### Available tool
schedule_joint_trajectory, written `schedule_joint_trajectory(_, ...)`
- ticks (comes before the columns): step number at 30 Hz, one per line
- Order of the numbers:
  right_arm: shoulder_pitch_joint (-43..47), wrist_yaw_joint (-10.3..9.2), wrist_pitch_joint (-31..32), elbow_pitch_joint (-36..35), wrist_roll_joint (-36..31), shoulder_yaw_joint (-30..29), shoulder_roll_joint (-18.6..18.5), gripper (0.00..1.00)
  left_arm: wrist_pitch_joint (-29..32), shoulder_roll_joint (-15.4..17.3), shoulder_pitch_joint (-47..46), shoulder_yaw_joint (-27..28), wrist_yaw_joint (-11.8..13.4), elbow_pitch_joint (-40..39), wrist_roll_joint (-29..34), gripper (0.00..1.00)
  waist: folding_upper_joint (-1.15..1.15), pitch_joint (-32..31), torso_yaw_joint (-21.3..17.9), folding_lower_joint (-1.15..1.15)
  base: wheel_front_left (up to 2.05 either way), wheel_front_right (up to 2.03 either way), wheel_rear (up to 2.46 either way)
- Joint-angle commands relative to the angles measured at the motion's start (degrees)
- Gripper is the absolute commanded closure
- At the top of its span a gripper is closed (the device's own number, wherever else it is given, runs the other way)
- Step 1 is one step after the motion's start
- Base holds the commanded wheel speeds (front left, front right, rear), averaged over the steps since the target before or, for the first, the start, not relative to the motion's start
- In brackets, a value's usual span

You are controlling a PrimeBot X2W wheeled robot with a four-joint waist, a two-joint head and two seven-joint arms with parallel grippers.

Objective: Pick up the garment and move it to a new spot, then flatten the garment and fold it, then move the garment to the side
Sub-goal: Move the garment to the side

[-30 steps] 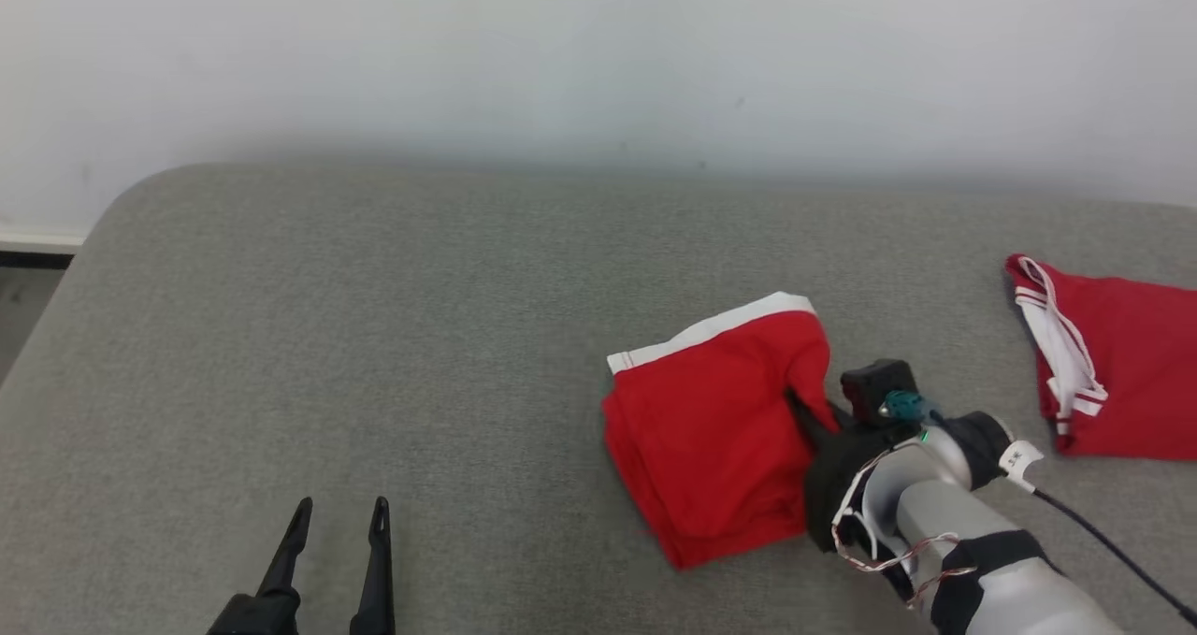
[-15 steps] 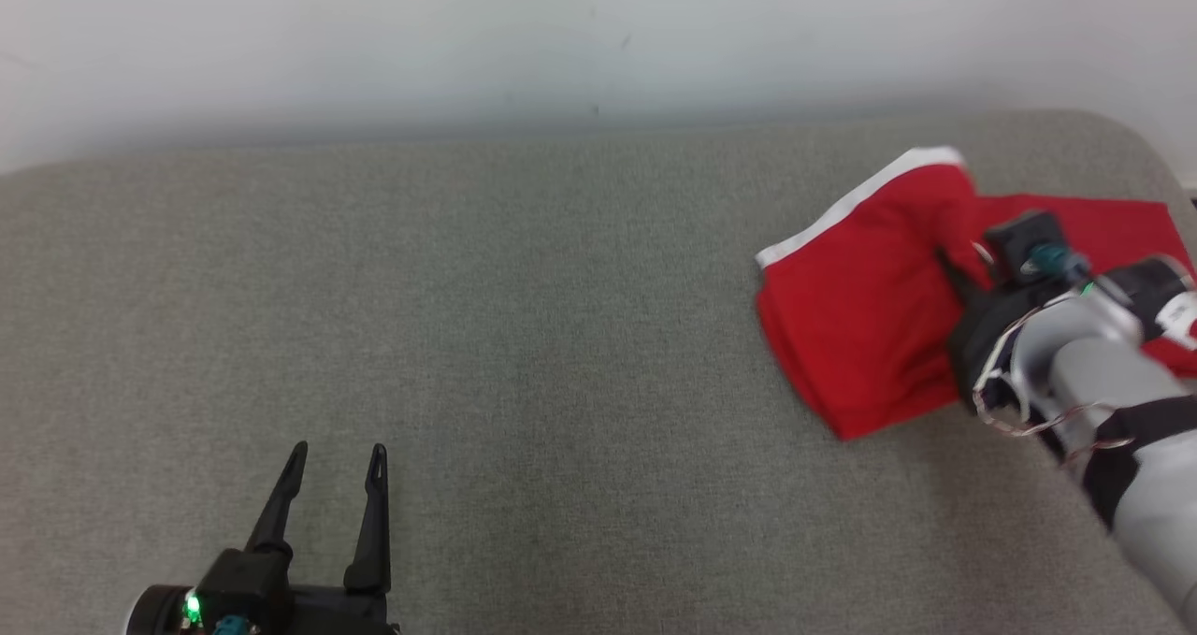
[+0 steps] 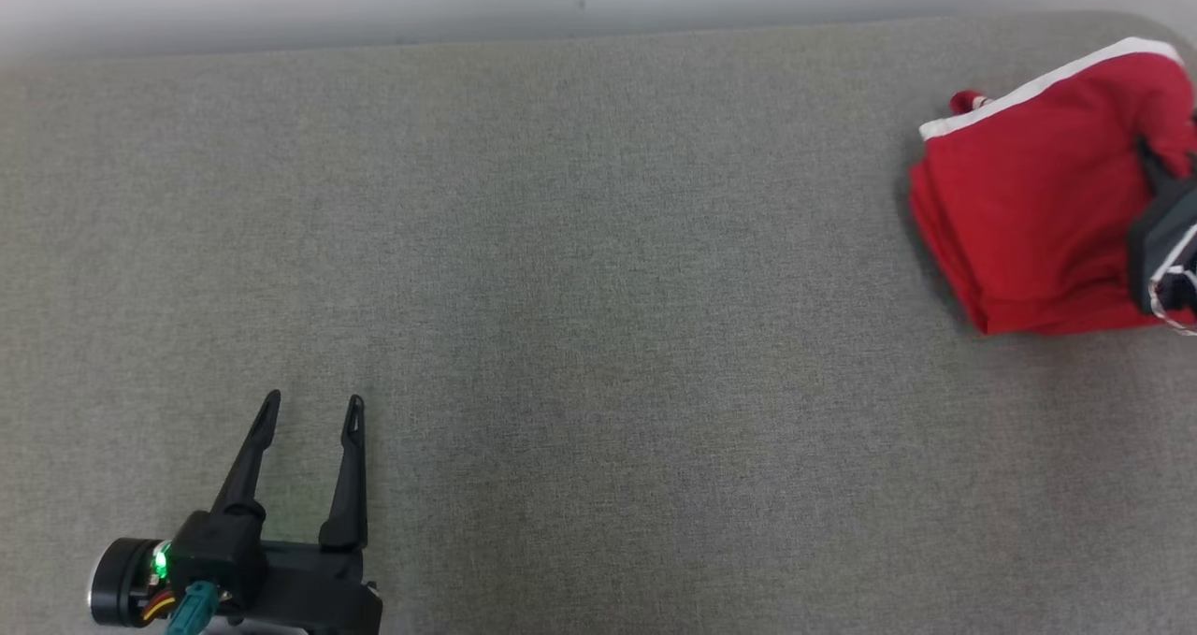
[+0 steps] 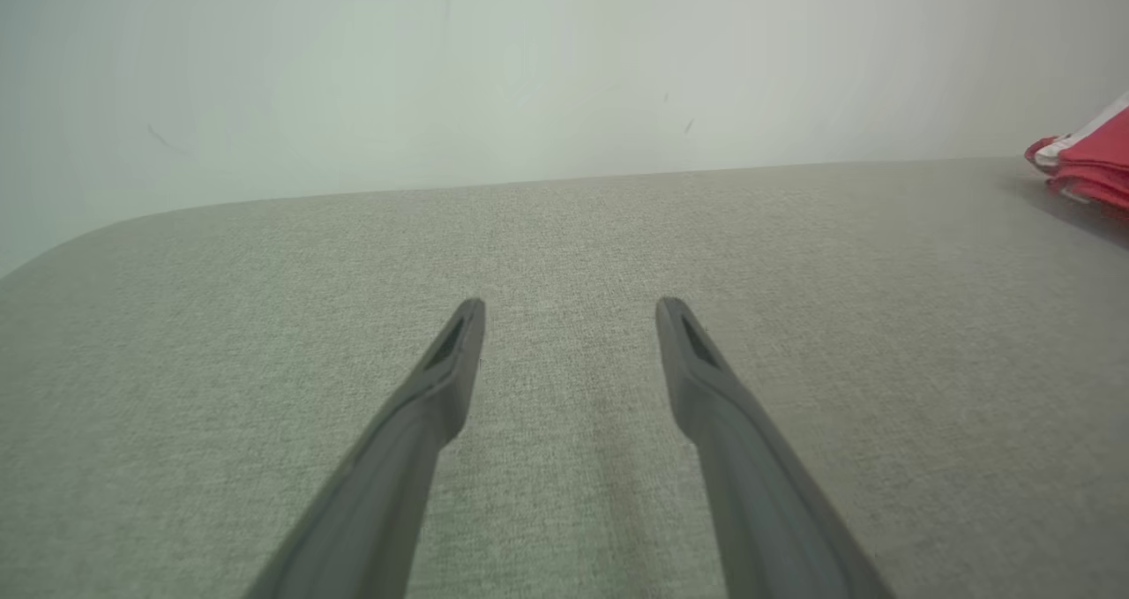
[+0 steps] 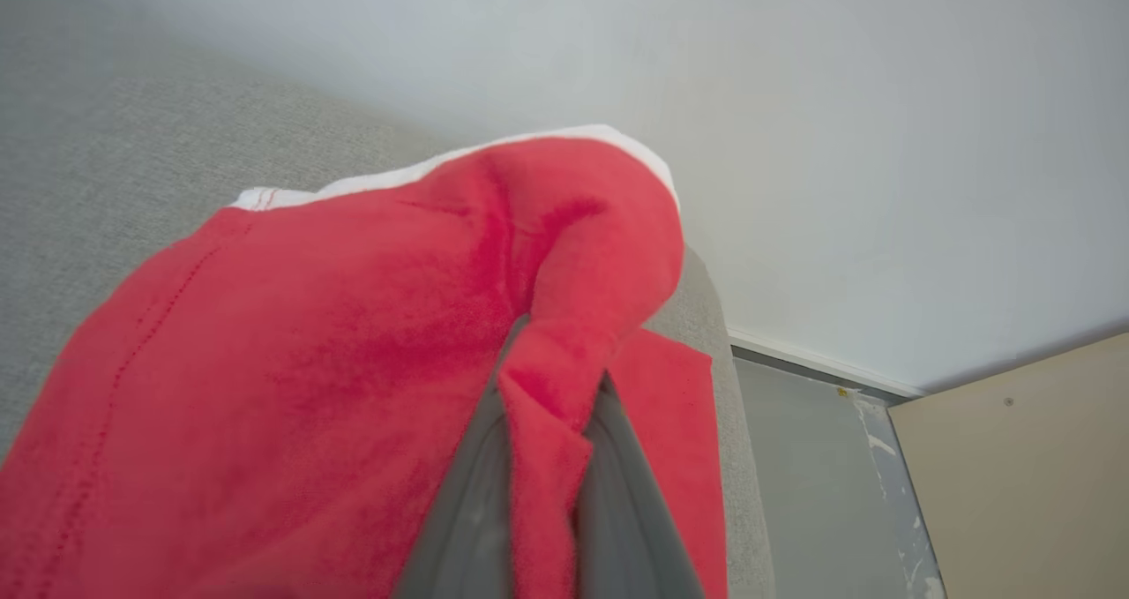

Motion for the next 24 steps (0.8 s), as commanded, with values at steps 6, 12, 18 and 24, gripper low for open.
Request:
schedule_joint_trajectory(6, -2.5, 0.01, 0.6, 1.8, 1.3, 0.5, -4.2, 1.0, -0.1, 0.8, -1.0, 0.9, -0.3, -1.3, 0.4, 0.0, -0.01, 2.5, -0.8, -0.01, 0.0, 0.0, 0.0)
schedule_joint_trajectory(12, -4.0, 0.01, -0.3, 3.2, 1.1, 0.4, -4.9, 1.0, -0.1, 1.0, -1.2, 1.2, -0.4, -2.3, 0.7, 0.0, -0.01, 4.3, -1.0, -0.01, 0.0, 0.0, 0.0)
schedule_joint_trajectory(18, -4.2, 0.01, 0.0, 4.8, 0.8, -0.6, -4.8, 0.19, -0.1, 1.2, -1.9, 1.3, -0.4, -2.1, 0.9, 0.0, -0.01, 5.1, -0.6, -0.01, 0.0, 0.0, 0.0)
schedule_joint_trajectory(24, -4.1, 0.01, -0.3, 5.7, -0.4, -2.3, -4.8, 0.0, -0.1, 0.9, -1.9, 1.9, -0.4, -1.7, 0.9, 0.0, -0.01, 4.0, -0.3, -0.01, 0.0, 0.0, 0.0)
